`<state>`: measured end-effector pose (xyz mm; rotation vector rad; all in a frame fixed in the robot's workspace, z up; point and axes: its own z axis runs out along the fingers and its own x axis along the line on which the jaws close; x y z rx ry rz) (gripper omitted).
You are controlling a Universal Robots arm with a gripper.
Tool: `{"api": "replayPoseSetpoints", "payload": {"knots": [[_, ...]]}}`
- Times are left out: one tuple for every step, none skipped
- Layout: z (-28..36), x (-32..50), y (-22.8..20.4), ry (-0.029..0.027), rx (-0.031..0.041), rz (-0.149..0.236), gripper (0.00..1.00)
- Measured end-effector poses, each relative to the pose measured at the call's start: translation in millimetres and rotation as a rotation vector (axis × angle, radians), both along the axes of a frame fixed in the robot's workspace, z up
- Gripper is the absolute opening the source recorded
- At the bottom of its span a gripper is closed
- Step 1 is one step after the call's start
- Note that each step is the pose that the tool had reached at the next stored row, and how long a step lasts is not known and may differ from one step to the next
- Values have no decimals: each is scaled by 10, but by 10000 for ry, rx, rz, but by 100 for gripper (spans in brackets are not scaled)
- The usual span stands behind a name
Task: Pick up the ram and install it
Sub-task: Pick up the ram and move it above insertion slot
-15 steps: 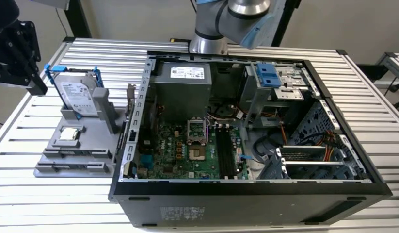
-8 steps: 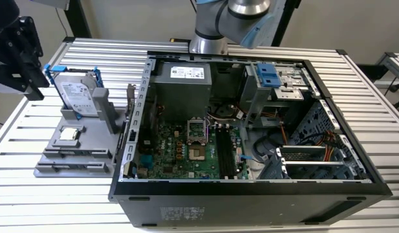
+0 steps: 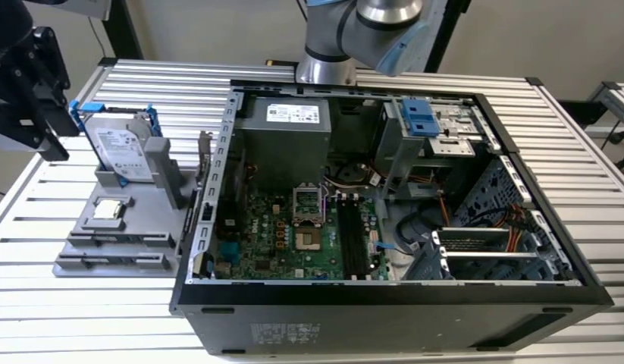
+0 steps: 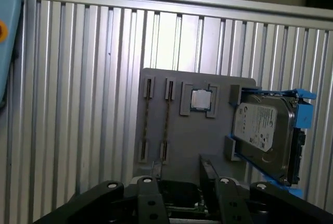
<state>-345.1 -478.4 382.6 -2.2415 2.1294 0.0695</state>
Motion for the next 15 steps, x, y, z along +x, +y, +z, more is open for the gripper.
{"api": "replayPoseSetpoints", "payload": {"knots": [[-14,0,0,0,0,-79,100],[-28,0,0,0,0,-152,100],[-38,0,0,0,0,-208,100],[-48,0,0,0,0,-243,100],[-59,0,0,-1,1,-262,100],[-69,0,0,1,-1,-275,100],[-81,0,0,0,-1,-288,100],[-95,0,0,-1,-2,-301,100],[-107,0,0,0,-4,-313,100],[-120,0,0,0,-5,-324,100],[-135,0,0,0,-5,-332,100],[-148,0,0,-1,-5,-340,100],[-163,0,0,0,-5,-348,100],[-176,0,0,0,-6,-356,100],[-189,0,0,0,-6,-362,100]]}}
